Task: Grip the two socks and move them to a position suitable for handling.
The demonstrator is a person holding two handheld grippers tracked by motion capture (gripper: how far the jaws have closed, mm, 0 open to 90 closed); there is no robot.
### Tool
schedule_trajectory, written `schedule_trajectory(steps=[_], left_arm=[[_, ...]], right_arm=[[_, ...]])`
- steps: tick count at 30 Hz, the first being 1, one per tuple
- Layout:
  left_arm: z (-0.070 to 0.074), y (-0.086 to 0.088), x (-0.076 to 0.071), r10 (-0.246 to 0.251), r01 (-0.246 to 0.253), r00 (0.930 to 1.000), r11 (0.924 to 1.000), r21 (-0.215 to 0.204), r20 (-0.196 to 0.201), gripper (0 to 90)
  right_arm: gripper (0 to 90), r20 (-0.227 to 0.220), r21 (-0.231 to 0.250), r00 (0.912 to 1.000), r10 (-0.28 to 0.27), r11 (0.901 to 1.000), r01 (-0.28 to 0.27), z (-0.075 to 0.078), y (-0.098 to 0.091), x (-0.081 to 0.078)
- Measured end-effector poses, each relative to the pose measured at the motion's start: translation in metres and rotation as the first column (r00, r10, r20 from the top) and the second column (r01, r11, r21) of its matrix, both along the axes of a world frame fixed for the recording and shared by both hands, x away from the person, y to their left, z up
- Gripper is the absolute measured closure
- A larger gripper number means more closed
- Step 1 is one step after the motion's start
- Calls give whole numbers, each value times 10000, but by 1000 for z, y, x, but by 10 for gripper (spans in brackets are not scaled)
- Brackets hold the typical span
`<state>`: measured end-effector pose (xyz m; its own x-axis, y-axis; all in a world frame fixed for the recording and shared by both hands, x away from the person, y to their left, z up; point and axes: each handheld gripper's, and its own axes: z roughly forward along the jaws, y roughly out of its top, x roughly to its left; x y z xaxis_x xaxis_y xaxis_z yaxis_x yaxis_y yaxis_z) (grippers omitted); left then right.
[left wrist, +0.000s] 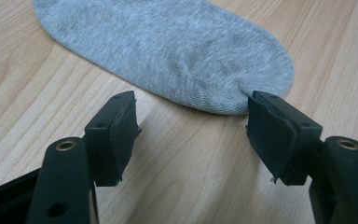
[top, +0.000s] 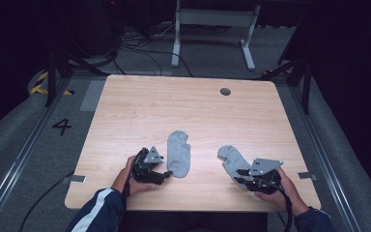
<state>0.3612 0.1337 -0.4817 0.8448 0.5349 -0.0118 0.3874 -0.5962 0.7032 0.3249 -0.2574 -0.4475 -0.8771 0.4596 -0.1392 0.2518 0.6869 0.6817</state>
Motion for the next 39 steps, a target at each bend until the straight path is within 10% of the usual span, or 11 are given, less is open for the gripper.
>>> schedule_trajectory(steps=[18,28,39], left_arm=[[0,0,0,3,-3,10000,10000,5,7,336],[0,0,0,1,-1,10000,10000,7,7,336],[13,-17,-7,-586,571,9980,9964,630,223,330]], right_arm=[[648,-162,-654,9970,-758,9951,746,-13,40,36],[820,-575,-385,9906,-1240,9918,1219,-20,38,42],[887,-644,-142,9974,-326,9994,317,-9,36,38]])
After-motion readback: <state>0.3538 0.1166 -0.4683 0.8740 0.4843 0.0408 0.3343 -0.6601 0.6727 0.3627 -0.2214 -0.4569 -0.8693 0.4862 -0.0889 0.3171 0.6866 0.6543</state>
